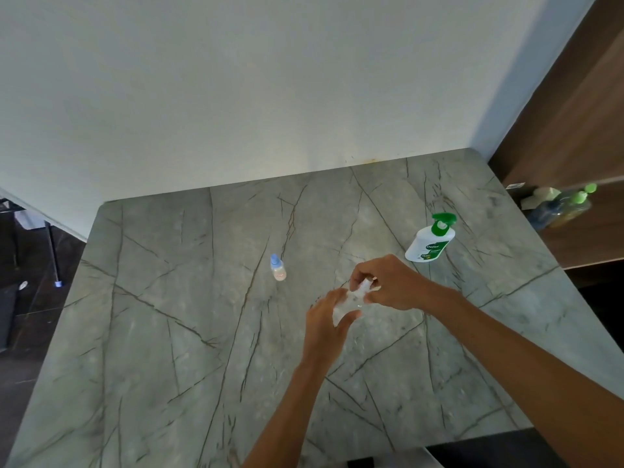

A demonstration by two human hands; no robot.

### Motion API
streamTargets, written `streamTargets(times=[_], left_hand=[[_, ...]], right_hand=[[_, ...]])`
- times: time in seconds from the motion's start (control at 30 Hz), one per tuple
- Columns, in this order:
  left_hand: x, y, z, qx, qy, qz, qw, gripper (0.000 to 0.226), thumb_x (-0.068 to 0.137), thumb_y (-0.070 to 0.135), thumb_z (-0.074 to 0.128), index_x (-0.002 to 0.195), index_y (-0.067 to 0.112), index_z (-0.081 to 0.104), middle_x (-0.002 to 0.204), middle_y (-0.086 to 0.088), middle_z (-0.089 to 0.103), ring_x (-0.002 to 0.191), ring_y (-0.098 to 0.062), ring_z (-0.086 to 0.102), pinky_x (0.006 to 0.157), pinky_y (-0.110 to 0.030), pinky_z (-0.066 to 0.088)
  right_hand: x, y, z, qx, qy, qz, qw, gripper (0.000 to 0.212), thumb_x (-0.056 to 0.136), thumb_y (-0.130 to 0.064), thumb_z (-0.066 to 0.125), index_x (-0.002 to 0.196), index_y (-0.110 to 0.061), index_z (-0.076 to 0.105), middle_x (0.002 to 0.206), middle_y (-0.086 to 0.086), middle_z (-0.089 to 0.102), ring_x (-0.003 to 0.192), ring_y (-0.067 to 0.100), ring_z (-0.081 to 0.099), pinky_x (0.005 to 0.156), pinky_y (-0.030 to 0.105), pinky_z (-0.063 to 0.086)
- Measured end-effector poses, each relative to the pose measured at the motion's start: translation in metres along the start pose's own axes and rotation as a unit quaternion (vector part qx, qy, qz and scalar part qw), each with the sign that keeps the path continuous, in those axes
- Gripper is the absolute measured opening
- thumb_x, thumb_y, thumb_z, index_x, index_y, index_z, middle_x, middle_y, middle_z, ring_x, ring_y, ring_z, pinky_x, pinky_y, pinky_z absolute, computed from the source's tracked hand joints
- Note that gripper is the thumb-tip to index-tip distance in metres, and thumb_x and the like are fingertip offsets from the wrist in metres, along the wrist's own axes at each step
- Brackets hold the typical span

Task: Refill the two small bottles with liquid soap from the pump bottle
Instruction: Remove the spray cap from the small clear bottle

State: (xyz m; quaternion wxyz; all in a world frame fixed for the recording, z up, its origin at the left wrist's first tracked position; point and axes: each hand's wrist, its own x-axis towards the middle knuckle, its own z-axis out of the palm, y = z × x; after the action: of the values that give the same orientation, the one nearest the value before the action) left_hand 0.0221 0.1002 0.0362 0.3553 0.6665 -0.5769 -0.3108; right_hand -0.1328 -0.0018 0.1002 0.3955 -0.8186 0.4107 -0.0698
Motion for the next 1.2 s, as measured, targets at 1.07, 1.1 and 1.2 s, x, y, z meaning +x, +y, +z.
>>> streamTargets(times=[1.07, 1.1, 1.2], left_hand=[[-0.021, -0.007, 0.004, -0.024, 0.051, -0.089, 0.994, 0.038, 0.081, 0.041, 0.071, 0.114, 0.033, 0.055, 0.107, 0.019, 0.062, 0.100, 0.005, 0.057, 0.087, -0.019, 0.050], [-0.022, -0.007, 0.002, -0.026, 0.055, -0.093, 0.994, 0.036, 0.080, 0.040, 0.071, 0.111, 0.037, 0.053, 0.105, 0.020, 0.062, 0.100, 0.007, 0.056, 0.086, -0.016, 0.050], [-0.026, -0.004, -0.005, -0.043, 0.065, -0.106, 0.991, 0.037, 0.079, 0.039, 0.072, 0.105, 0.045, 0.047, 0.101, 0.027, 0.058, 0.099, 0.012, 0.054, 0.081, -0.007, 0.044]], right_hand=[[-0.009, -0.007, -0.087, -0.029, 0.118, 0.020, 0.992, 0.012, 0.082, -0.037, 0.071, 0.087, -0.026, 0.070, 0.070, -0.014, 0.066, 0.058, -0.004, 0.059, 0.054, 0.006, 0.043], [-0.008, -0.007, -0.089, -0.016, 0.131, 0.021, 0.991, 0.008, 0.083, -0.035, 0.071, 0.086, -0.028, 0.069, 0.068, -0.014, 0.066, 0.056, -0.004, 0.057, 0.052, 0.006, 0.042], [0.005, -0.005, -0.081, 0.022, 0.159, 0.023, 0.987, 0.005, 0.083, -0.030, 0.072, 0.087, -0.030, 0.069, 0.073, -0.016, 0.067, 0.061, -0.006, 0.058, 0.054, 0.005, 0.041]])
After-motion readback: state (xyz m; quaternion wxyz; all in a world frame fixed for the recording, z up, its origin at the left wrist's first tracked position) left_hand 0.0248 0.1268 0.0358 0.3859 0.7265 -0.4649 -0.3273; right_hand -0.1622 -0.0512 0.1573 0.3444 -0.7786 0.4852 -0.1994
